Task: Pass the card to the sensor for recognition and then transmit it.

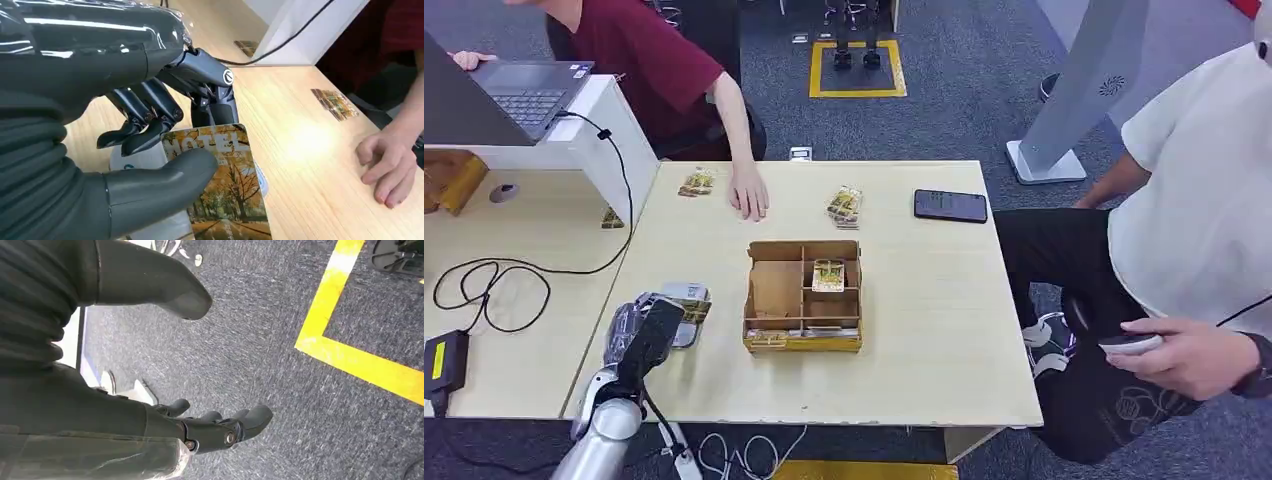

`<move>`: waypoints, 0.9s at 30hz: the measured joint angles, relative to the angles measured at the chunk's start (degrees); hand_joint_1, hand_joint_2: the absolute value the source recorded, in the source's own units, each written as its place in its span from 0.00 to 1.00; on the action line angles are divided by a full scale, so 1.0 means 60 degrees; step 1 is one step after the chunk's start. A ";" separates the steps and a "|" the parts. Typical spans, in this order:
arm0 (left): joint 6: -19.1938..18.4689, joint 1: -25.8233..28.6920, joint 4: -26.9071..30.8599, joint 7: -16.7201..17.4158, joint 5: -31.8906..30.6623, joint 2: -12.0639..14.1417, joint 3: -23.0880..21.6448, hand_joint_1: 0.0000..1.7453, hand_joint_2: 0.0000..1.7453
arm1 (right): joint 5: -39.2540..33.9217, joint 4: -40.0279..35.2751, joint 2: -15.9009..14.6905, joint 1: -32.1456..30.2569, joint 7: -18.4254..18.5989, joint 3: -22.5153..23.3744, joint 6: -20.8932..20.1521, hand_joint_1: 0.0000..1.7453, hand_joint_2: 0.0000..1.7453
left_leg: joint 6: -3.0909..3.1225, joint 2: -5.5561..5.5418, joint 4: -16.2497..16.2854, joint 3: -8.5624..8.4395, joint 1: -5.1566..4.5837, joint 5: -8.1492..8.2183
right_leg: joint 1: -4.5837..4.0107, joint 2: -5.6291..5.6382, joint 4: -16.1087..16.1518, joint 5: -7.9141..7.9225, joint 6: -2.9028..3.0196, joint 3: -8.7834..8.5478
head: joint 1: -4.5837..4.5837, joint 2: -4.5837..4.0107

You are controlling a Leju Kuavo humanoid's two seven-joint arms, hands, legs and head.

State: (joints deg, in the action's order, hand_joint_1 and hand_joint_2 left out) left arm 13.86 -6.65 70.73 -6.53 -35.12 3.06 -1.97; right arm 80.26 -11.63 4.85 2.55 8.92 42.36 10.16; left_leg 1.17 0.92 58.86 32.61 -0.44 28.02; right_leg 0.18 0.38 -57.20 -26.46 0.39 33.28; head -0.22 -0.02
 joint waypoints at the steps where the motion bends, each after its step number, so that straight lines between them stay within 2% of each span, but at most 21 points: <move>1: 0.0070 -0.0027 -0.0033 0.0081 -0.0146 0.0004 -0.0033 1.00 1.00 | 0.0000 0.0000 0.0000 0.0000 -0.0004 0.0004 -0.0004 0.00 1.00 | 0.0000 -0.0001 0.0001 0.0000 0.0000 0.0000 | 0.0000 -0.0001 0.0000 0.0000 0.0000 0.0001 | 0.0000 0.0000; 7: 0.0937 -0.0650 -0.0897 0.1111 -0.2314 0.0018 -0.0328 1.00 1.00 | 0.0102 0.0000 0.0007 0.0019 -0.0033 0.0004 -0.0062 0.00 1.00 | 0.0000 -0.0003 0.0001 0.0000 0.0000 0.0000 | 0.0000 -0.0004 0.0000 0.0001 0.0001 -0.0001 | 0.0000 0.0000; 10: 0.1330 -0.1007 -0.1556 0.1290 -0.2780 0.0011 -0.0353 1.00 1.00 | 0.0146 0.0000 0.0011 0.0012 -0.0040 0.0004 -0.0124 0.00 1.00 | -0.0001 -0.0001 0.0001 -0.0001 0.0001 -0.0002 | -0.0001 -0.0002 -0.0001 0.0003 0.0002 0.0000 | 0.0004 0.0000; 14: 0.1450 -0.1304 -0.2058 0.1322 -0.2878 0.0015 -0.0353 1.00 1.00 | 0.0168 0.0000 0.0018 0.0021 -0.0062 0.0004 -0.0164 0.00 1.00 | -0.0004 -0.0003 0.0001 -0.0001 0.0001 -0.0004 | -0.0001 -0.0005 -0.0002 0.0002 0.0002 -0.0002 | 0.0004 0.0000; 22: 0.1380 -0.1556 -0.2536 0.1249 -0.2852 0.0015 -0.0353 1.00 1.00 | 0.0171 0.0000 0.0025 0.0019 -0.0098 0.0007 -0.0193 0.00 1.00 | -0.0004 -0.0003 0.0001 -0.0001 0.0000 -0.0004 | 0.0000 -0.0005 -0.0002 0.0002 0.0001 -0.0002 | 0.0000 0.0000; 27: 0.0272 -0.1505 -0.2502 0.0189 -0.1511 0.0015 -0.0353 1.00 1.00 | 0.0168 0.0000 0.0040 0.0014 -0.0087 0.0106 -0.0182 0.00 1.00 | -0.0004 -0.0003 0.0001 -0.0001 0.0000 -0.0004 | 0.0000 -0.0006 -0.0002 0.0003 0.0001 -0.0005 | 0.0000 0.0000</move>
State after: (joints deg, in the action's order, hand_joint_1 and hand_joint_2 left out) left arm 15.49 -15.68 55.72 -5.40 -44.19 3.15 -4.09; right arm 81.26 -11.63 5.09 2.64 8.39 42.99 9.07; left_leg 1.14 0.90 58.86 32.61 -0.44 27.99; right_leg 0.17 0.34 -57.21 -26.45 0.40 33.25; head -0.22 -0.02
